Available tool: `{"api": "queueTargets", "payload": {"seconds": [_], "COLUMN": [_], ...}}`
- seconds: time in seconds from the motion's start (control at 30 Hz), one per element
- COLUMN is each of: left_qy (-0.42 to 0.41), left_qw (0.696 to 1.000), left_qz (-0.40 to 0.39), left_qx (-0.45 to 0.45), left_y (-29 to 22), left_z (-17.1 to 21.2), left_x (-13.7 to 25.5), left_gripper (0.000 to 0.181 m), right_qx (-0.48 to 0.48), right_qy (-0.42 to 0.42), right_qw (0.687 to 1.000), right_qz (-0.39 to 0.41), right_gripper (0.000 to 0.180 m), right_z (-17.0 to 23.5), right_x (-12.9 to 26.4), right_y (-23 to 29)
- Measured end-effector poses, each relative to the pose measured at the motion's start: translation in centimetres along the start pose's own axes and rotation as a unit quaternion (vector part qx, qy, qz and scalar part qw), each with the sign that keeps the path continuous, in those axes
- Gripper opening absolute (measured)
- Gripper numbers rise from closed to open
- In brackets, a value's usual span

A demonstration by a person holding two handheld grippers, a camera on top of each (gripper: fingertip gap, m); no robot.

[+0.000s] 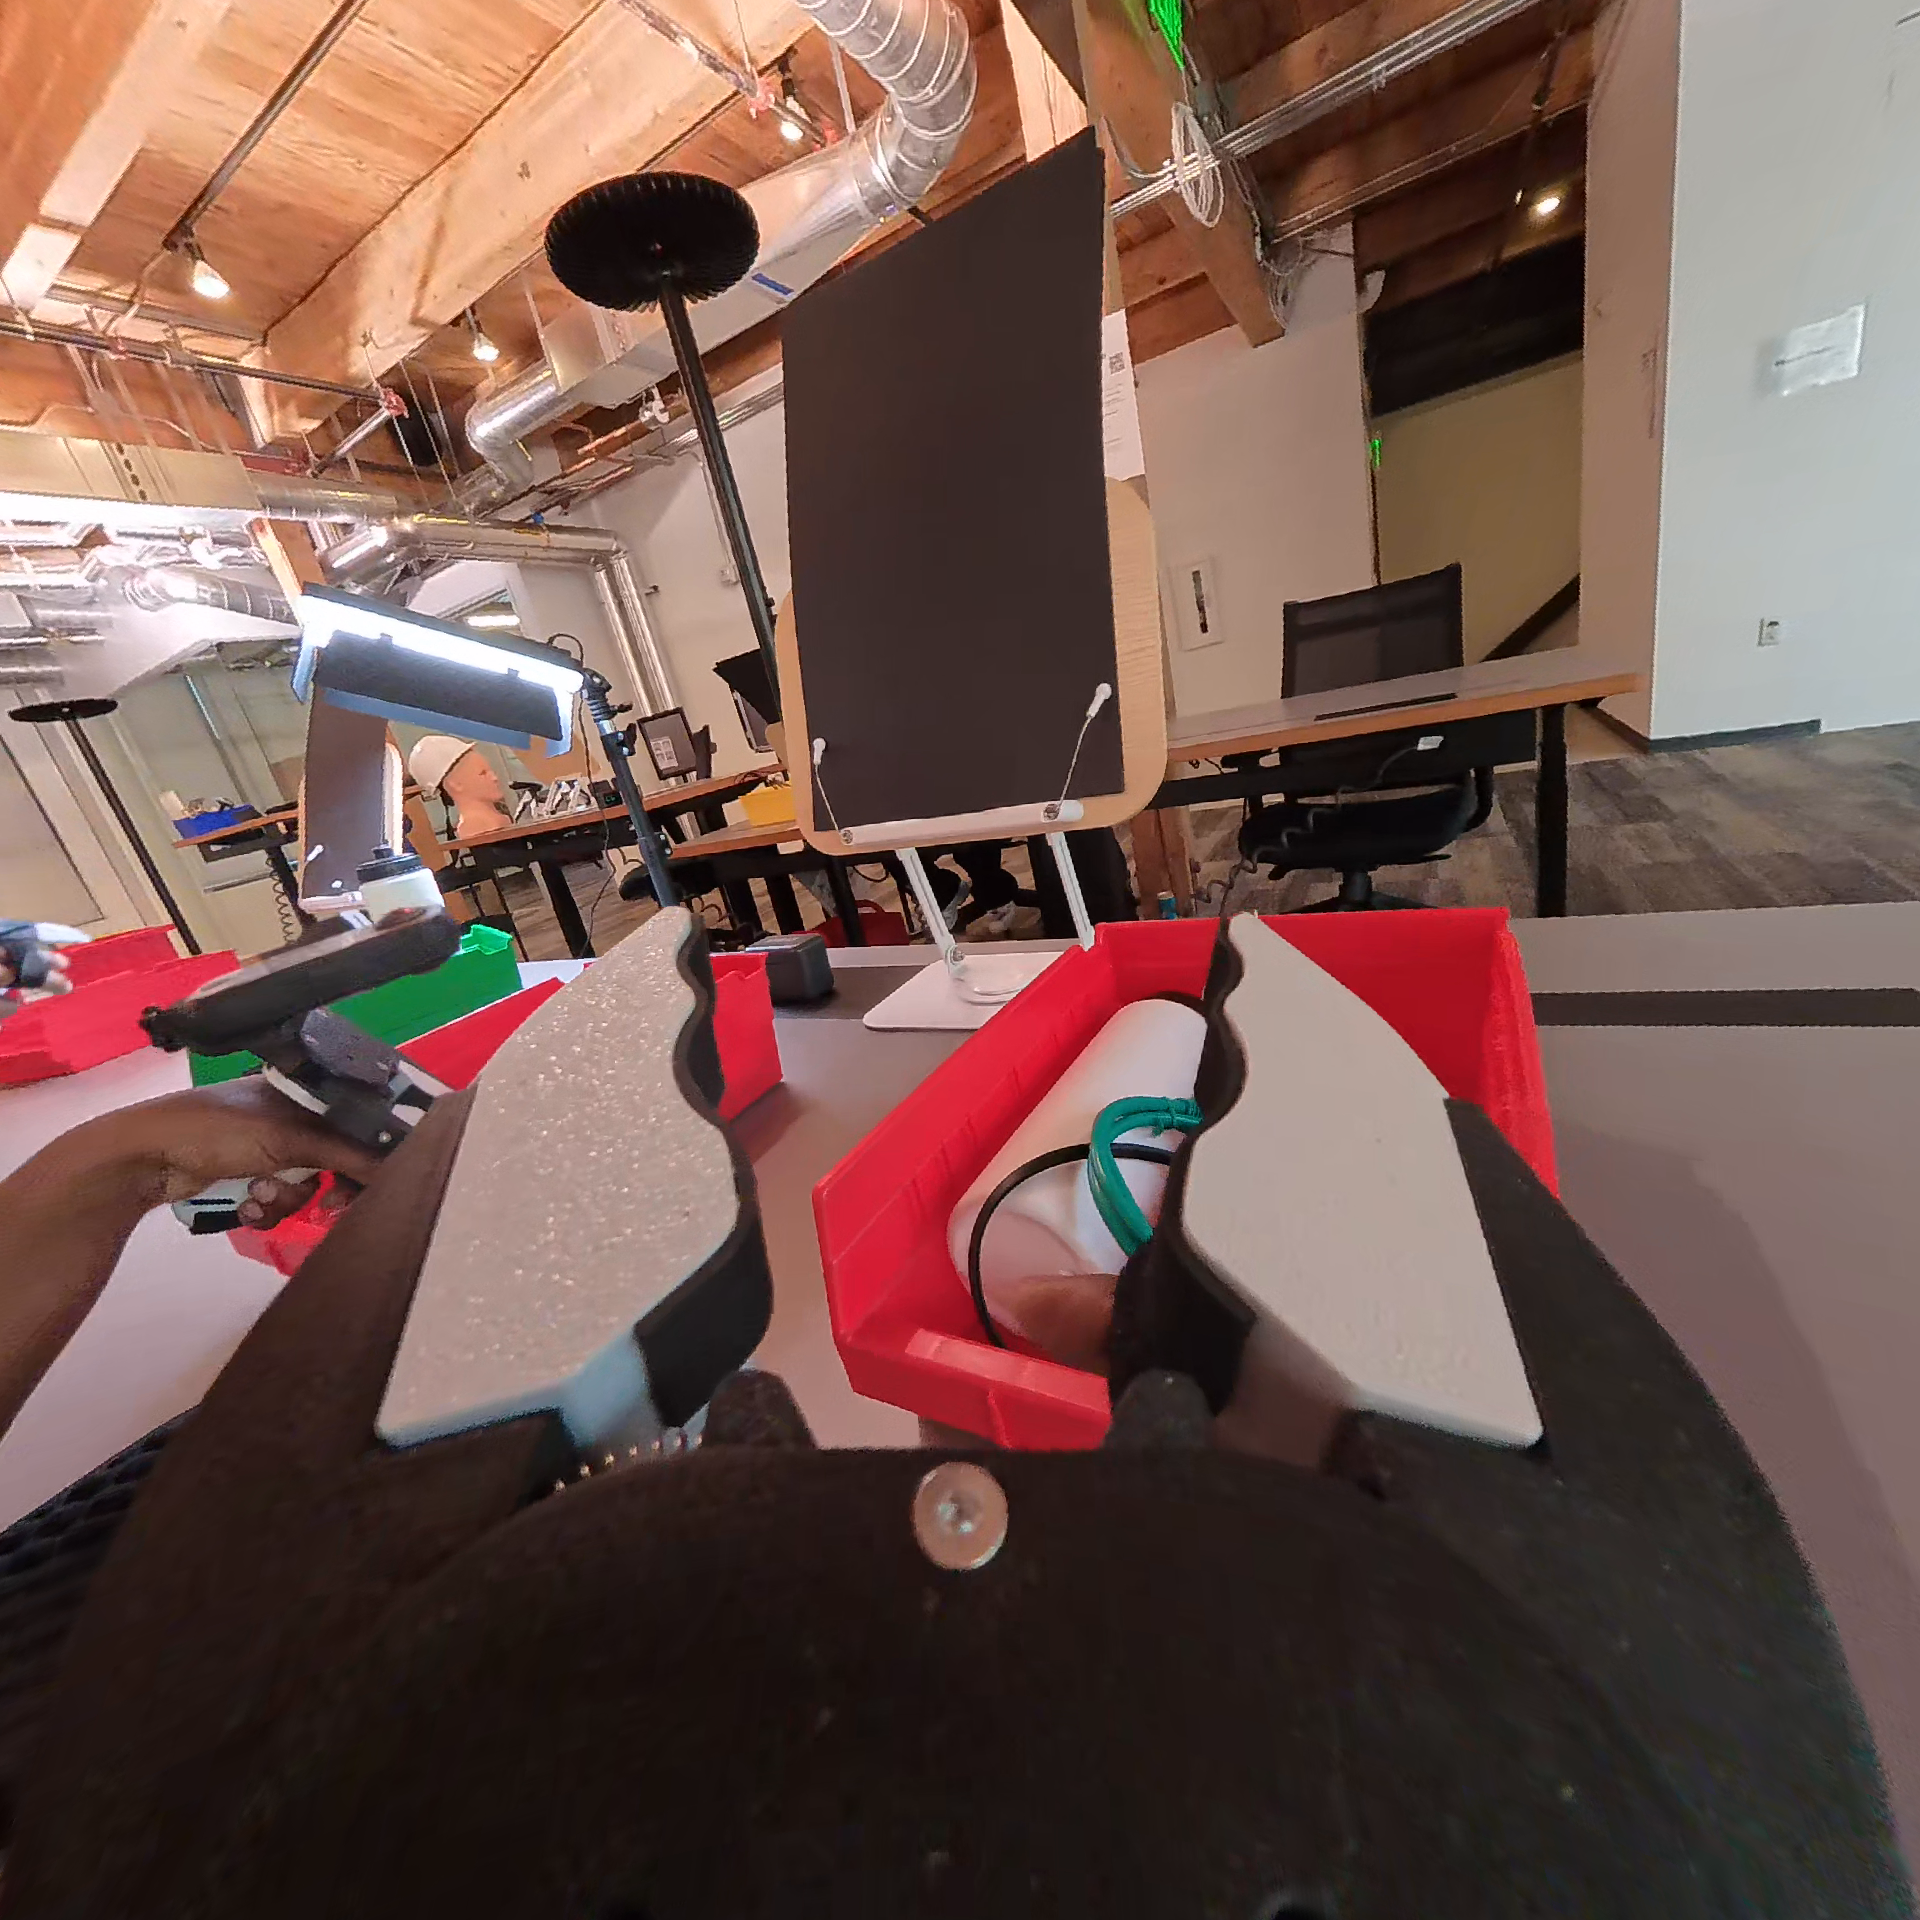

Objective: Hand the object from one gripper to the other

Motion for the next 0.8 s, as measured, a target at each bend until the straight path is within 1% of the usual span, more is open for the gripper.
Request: {"api": "queueTargets", "payload": {"seconds": [0.2,0.4,0.63,0.8], "left_qy": [0.049,0.044,-0.065,-0.165], "left_qw": [0.999,0.998,0.994,0.98], "left_qz": [-0.019,-0.04,-0.08,-0.096], "left_qx": [-0.007,-0.009,0.027,0.057], "left_y": [-0.1,0.2,1.5,2.7], "left_z": [0.7,1.0,-0.3,-1.1], "left_x": [-2.1,-1.9,1.5,4.9], "left_gripper": [0.042,0.03,0.024,0.022], "right_qx": [0.015,0.022,0.022,0.022], "right_qy": [-0.013,-0.02,-0.022,-0.021], "right_qw": [1.0,0.999,0.999,1.0], "right_qz": [0.006,0.011,0.01,0.007], "right_gripper": [0.086,0.083,0.081,0.08], "right_z": [-0.3,-0.5,-0.4,-0.3], "right_x": [0.3,0.4,0.3,0.2], "right_y": [-0.1,-0.1,-0.1,0.0]}}
Point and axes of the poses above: each gripper's, where its closed fingertips meet, x back along the fingers, z out of its underside, y = z × x across the jaws, the point moved 4 cm from there along x, back along the fingers, and after that the axes turned 8 degrees about -z, right-handed, at the moved point
